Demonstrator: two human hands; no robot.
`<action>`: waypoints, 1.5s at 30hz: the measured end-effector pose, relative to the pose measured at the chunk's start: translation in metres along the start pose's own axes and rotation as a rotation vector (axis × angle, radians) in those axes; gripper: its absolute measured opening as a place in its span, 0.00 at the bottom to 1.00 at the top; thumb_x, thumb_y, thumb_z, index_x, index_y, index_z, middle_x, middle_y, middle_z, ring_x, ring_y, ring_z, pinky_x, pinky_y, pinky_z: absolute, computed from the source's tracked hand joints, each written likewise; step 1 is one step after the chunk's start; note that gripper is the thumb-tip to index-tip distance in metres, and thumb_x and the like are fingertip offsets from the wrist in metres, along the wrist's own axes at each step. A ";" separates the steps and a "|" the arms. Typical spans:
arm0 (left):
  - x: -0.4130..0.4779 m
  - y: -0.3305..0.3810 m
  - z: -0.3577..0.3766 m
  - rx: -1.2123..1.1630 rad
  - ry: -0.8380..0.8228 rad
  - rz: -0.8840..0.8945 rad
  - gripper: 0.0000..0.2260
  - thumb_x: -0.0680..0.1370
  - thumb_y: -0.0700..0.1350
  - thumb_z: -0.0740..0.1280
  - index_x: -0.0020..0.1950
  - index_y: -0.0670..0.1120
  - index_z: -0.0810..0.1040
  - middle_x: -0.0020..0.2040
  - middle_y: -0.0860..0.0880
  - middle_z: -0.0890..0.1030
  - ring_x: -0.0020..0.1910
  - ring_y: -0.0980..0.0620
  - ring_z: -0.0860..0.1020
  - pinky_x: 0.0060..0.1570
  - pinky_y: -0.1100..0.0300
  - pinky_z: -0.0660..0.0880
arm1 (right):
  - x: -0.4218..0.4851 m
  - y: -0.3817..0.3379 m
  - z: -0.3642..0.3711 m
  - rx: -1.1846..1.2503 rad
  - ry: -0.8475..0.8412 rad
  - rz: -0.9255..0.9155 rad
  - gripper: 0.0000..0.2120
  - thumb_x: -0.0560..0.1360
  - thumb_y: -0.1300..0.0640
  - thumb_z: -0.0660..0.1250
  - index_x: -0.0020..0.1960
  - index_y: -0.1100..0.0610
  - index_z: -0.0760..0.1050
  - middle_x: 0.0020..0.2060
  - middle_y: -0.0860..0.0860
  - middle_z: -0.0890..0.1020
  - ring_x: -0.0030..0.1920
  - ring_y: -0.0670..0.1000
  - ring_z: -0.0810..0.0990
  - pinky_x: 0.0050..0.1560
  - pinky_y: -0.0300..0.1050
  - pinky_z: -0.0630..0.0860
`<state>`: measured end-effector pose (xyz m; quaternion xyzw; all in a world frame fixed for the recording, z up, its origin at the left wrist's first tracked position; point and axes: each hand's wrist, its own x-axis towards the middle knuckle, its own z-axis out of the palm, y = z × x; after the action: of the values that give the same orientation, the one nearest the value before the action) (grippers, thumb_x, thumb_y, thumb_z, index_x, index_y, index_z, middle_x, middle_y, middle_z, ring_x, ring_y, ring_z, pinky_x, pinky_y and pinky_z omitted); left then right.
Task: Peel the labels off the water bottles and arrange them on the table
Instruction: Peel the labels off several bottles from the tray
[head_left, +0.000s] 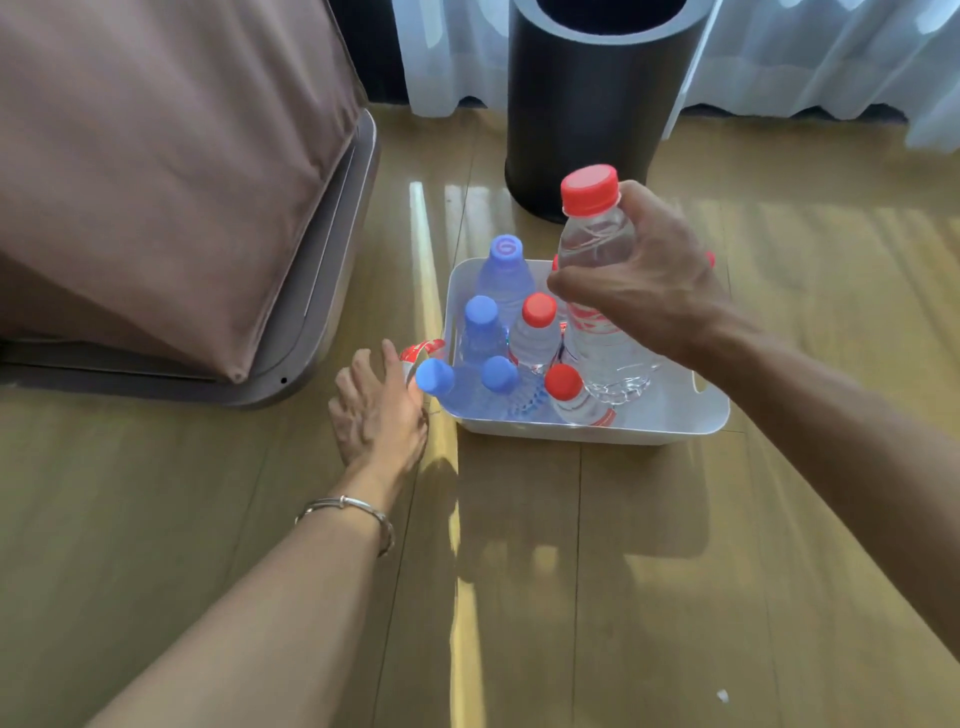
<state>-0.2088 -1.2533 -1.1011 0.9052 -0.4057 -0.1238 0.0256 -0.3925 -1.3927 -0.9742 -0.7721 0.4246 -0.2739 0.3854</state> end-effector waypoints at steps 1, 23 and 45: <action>-0.003 0.001 0.003 -0.014 -0.043 -0.009 0.29 0.82 0.49 0.58 0.80 0.47 0.50 0.76 0.42 0.56 0.72 0.41 0.58 0.67 0.47 0.61 | -0.001 0.001 -0.001 -0.002 -0.004 0.010 0.15 0.69 0.57 0.74 0.49 0.50 0.70 0.36 0.40 0.75 0.36 0.31 0.75 0.36 0.25 0.70; 0.038 0.025 -0.067 -0.570 0.251 -0.039 0.19 0.82 0.43 0.58 0.73 0.48 0.72 0.67 0.45 0.76 0.67 0.46 0.73 0.64 0.58 0.66 | -0.018 0.050 -0.045 0.010 0.061 0.129 0.18 0.69 0.53 0.76 0.54 0.52 0.73 0.45 0.45 0.81 0.44 0.38 0.79 0.42 0.30 0.73; 0.006 0.130 -0.081 -0.445 0.220 0.606 0.07 0.78 0.44 0.67 0.52 0.42 0.79 0.43 0.50 0.74 0.41 0.54 0.72 0.36 0.73 0.63 | -0.057 0.108 -0.038 -0.186 0.043 0.242 0.15 0.70 0.52 0.76 0.45 0.60 0.76 0.41 0.54 0.80 0.43 0.56 0.79 0.44 0.48 0.75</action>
<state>-0.2798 -1.3492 -1.0048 0.7245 -0.6127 -0.0977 0.3002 -0.4976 -1.3939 -1.0481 -0.7418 0.5461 -0.2013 0.3332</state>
